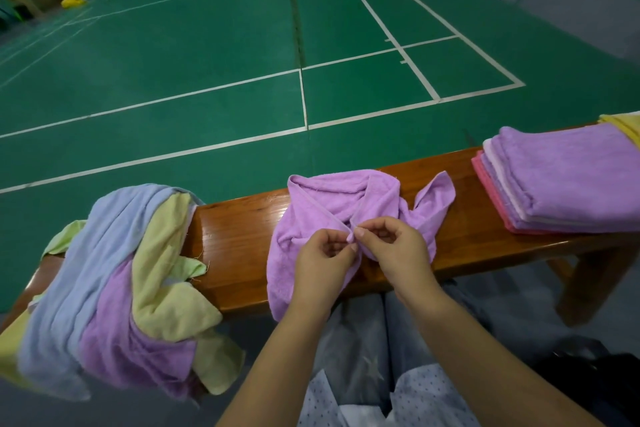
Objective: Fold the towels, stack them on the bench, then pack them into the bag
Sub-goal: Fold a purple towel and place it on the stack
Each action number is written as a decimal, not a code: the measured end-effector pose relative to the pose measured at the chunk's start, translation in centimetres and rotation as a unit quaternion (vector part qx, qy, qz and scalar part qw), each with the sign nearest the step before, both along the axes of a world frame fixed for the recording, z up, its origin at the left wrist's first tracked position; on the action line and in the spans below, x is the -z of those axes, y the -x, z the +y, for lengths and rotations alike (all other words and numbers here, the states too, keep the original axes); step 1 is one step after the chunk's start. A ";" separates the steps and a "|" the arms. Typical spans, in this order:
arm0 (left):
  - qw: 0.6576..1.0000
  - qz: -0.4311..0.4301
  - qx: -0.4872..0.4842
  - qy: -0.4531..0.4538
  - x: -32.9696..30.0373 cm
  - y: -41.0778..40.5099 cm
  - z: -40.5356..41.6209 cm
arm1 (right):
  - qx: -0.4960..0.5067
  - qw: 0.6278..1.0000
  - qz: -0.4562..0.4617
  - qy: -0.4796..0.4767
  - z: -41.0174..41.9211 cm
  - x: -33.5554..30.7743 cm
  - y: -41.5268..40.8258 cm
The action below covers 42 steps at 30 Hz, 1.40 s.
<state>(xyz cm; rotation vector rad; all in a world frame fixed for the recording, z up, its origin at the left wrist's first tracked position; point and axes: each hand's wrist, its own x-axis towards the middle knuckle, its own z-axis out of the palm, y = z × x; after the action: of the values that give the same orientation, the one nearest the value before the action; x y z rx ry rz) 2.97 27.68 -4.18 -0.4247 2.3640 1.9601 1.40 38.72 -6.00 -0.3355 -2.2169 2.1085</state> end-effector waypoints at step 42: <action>0.805 -0.018 0.187 0.562 5.5 17.8 -7.7 | -0.008 0.998 -0.058 -0.021 4.4 4.3 1.0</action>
<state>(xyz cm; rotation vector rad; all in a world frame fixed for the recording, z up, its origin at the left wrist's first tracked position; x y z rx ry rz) -14.85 19.94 -9.65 0.0268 2.9894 0.2222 0.40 43.14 -10.32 -0.4497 -2.3301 2.0987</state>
